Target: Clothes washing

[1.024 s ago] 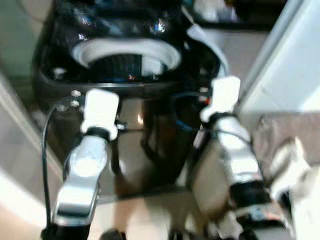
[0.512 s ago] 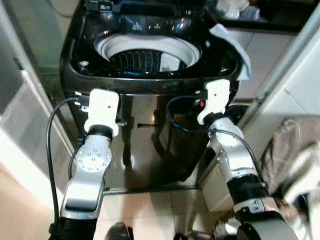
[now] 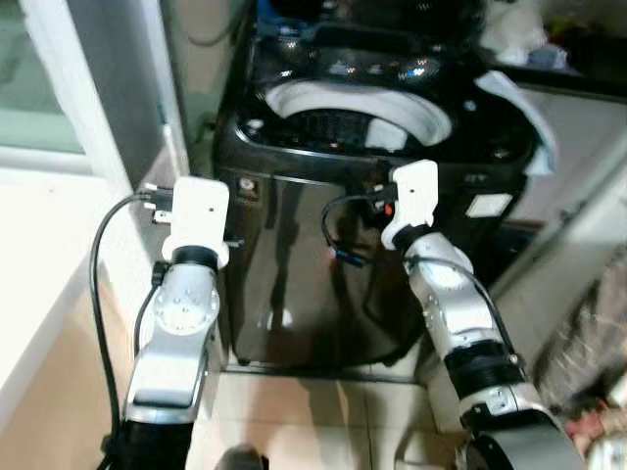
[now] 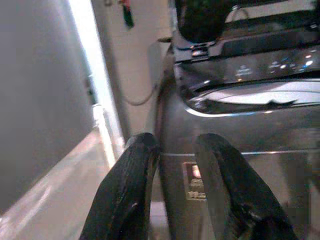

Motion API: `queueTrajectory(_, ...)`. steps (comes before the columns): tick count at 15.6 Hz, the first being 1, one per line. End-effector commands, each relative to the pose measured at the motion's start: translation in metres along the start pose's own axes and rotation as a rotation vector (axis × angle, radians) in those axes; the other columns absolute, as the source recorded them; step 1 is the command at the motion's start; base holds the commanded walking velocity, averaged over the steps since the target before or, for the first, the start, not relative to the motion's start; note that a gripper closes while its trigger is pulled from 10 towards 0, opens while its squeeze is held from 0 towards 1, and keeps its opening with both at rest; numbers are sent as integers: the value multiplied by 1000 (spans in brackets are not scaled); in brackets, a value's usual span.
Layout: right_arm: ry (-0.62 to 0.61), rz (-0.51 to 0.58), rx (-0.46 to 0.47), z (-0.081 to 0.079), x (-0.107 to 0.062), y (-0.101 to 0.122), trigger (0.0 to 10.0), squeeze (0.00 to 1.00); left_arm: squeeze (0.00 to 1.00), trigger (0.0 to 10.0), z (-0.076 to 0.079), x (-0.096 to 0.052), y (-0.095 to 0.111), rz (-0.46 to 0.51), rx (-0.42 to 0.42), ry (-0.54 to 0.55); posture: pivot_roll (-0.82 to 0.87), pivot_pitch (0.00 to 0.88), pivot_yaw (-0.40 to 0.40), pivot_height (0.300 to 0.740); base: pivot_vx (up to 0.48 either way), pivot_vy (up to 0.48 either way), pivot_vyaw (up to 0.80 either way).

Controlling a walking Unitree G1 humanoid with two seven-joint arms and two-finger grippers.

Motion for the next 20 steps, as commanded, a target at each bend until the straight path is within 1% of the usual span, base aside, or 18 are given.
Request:
queueTrajectory(1,-24,-14,3,10,-2,-2,10000,0,0,10000,6,2,1,-4,-3,-8,72,19,-61,740,-352,-240,0)
queueTrajectory(5,-14,-17,4,9,0,-2,10000,0,0,10000,7,3,1,-4,-4,-9,73,18,-63,740,-355,0,0)
queueTrajectory(8,-1,-18,-16,7,1,-2,10000,0,0,10000,9,3,2,2,-19,-15,73,19,-64,740,0,0,0)
queueTrajectory(14,-1,-14,-42,8,2,-1,10000,0,0,10000,10,4,2,5,-18,-20,70,20,-60,740,0,0,-683)
queueTrajectory(17,-6,23,-73,7,4,6,10000,0,0,10000,10,4,2,9,-13,-24,71,20,-59,740,0,0,-694)
queueTrajectory(19,-55,53,-142,15,3,11,10000,0,0,10000,10,5,2,24,10,-50,70,20,-57,740,0,0,-709)
queueTrajectory(20,-98,65,-180,21,1,13,10000,0,0,10000,9,5,1,23,7,-63,70,20,-57,740,0,0,-725)
Point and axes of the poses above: a point about 5 cm out from each wrist's last joint towards the gripper, its own x axis pointing out of the wrist towards the gripper, its own y axis along the axis of the wrist's last joint, z = x × y, the point moved 1 cm from there along x, pointing out of the wrist towards the gripper, and after that the axes turned 1 degree about x, right-handed, at the moved point
